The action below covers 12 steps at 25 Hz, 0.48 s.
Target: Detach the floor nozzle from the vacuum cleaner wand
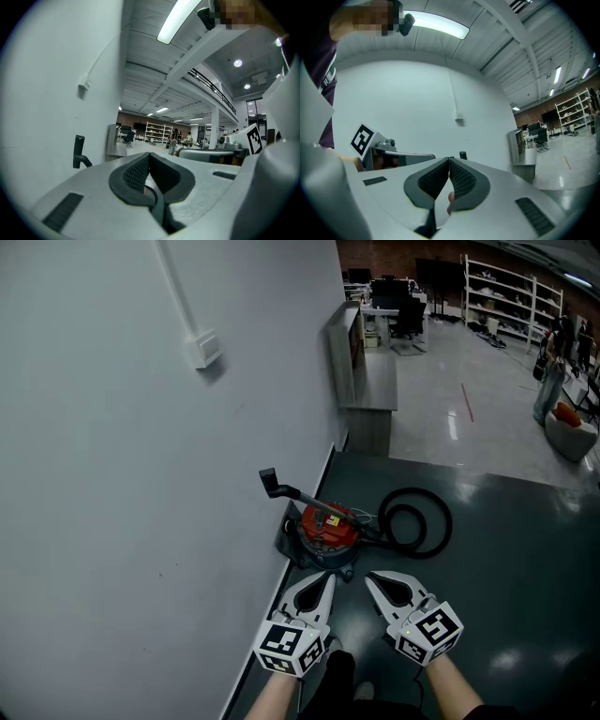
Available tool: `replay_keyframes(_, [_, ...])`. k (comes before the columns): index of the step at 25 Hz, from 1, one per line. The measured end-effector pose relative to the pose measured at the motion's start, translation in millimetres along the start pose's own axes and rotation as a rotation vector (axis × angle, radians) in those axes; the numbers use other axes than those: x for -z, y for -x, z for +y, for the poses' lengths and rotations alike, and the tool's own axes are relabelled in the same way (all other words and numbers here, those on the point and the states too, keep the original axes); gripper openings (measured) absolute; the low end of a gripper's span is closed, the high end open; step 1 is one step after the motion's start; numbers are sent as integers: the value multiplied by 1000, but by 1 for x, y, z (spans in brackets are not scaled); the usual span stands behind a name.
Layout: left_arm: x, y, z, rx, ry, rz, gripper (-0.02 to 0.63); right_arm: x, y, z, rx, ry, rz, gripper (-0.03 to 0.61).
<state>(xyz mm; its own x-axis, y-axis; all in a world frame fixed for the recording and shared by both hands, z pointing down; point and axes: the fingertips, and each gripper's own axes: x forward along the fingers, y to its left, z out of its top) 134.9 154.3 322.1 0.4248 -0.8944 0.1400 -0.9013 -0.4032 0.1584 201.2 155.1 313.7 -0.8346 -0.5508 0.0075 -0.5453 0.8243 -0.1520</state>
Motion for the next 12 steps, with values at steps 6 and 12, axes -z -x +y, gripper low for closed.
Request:
replay_keyframes(6, [-4,-36,44,-5,20,11,5,1,-48,-33,5,-7,21,18])
replay_keyframes(12, [1,-60,91,-15,58,40,5,10,-98,-51,2,-23,60,18])
